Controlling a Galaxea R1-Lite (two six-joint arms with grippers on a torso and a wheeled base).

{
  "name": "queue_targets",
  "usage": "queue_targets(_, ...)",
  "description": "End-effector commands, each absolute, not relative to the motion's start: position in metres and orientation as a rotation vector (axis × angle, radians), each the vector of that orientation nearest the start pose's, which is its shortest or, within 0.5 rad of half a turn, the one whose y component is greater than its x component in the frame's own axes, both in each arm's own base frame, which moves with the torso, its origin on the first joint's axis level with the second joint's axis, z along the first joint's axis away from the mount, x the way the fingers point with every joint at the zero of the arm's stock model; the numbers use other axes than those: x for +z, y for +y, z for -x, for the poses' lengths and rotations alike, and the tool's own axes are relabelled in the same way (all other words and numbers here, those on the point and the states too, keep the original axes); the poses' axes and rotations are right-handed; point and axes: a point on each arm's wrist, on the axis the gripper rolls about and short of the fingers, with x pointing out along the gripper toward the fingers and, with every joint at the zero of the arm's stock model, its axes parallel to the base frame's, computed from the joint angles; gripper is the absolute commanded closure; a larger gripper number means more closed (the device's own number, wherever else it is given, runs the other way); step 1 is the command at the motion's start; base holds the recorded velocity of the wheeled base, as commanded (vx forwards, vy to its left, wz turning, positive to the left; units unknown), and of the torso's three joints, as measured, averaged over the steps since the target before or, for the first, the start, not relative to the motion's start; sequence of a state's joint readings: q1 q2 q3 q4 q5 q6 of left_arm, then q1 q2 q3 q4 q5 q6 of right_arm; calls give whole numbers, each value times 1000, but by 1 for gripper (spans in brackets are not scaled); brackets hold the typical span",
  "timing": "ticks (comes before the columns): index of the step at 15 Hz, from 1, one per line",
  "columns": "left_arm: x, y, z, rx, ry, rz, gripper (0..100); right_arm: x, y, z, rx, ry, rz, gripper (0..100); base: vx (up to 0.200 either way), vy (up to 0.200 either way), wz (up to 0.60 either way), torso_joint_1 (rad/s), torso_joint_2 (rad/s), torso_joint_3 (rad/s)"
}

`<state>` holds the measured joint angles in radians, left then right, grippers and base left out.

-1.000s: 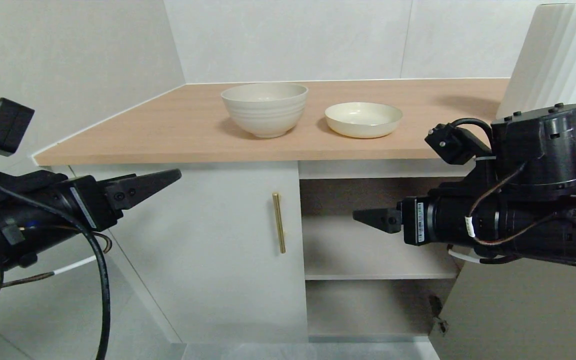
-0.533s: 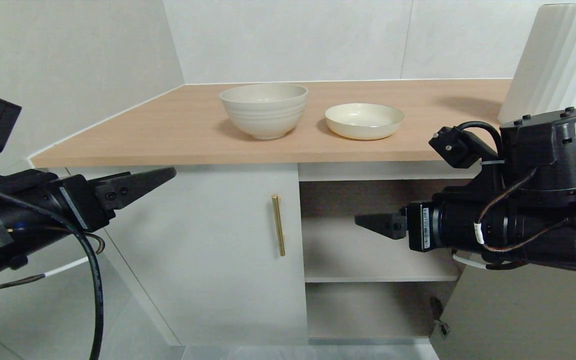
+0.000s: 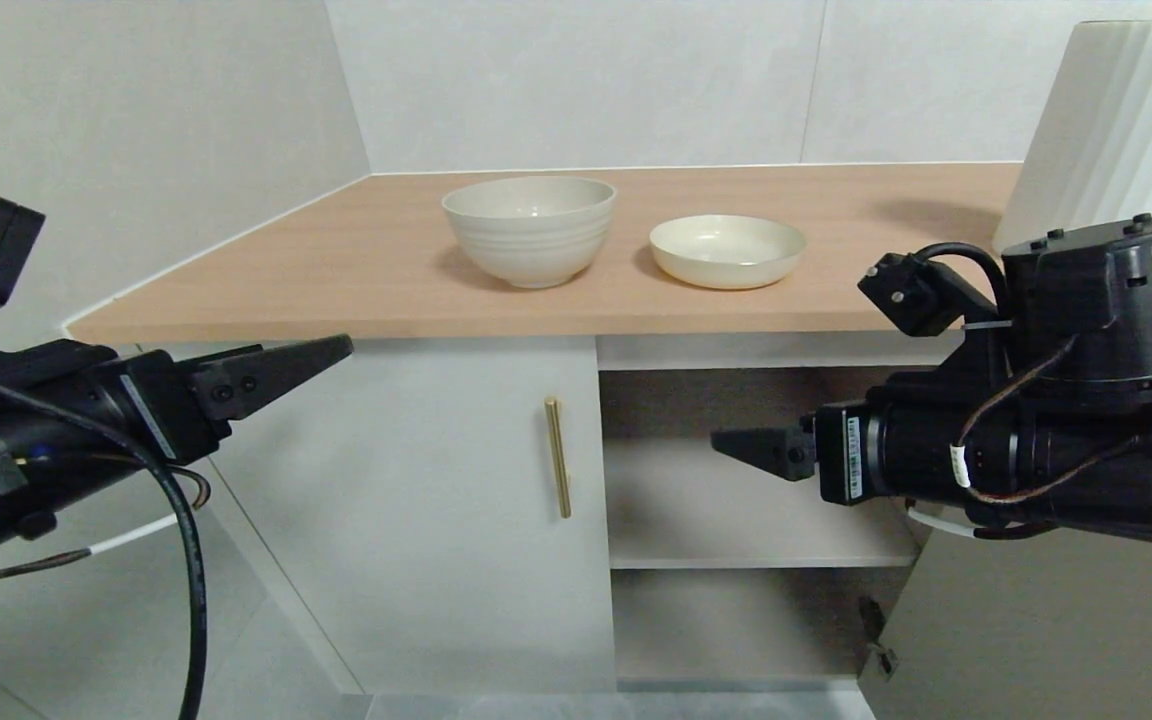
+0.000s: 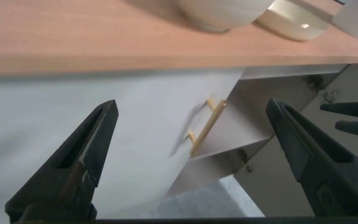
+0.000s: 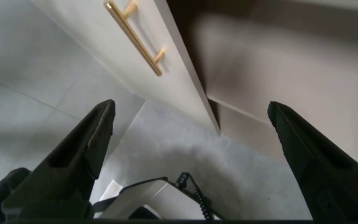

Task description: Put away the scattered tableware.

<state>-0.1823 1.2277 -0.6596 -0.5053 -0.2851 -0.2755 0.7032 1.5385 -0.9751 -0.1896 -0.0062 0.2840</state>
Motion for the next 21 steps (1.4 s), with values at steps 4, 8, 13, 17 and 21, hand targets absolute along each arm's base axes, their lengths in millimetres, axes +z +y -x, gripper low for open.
queue_targets(4, 245, -41, -186, -457, 134, 275, 0, 233, 176, -206, 637, 450, -138, 0, 0, 0, 0, 104, -337, -292)
queue_targets(8, 243, -41, -188, -457, 142, 275, 0, 233, 176, -206, 639, 450, -138, 0, 0, 0, 0, 138, -511, -294)
queue_targets(13, 237, -43, -197, -452, 176, 277, 0, 231, 178, -208, 639, 459, -133, 0, 0, 0, 0, 161, -435, -273)
queue_targets(17, 237, -48, -209, -472, 192, 275, 0, 232, 183, -216, 650, 415, -98, 0, 0, 0, 0, 24, -60, -37)
queue_targets(21, 261, -53, -225, -466, 276, 270, 0, 268, 183, -236, 599, 397, -119, 0, 0, 0, 0, 0, 0, 0)
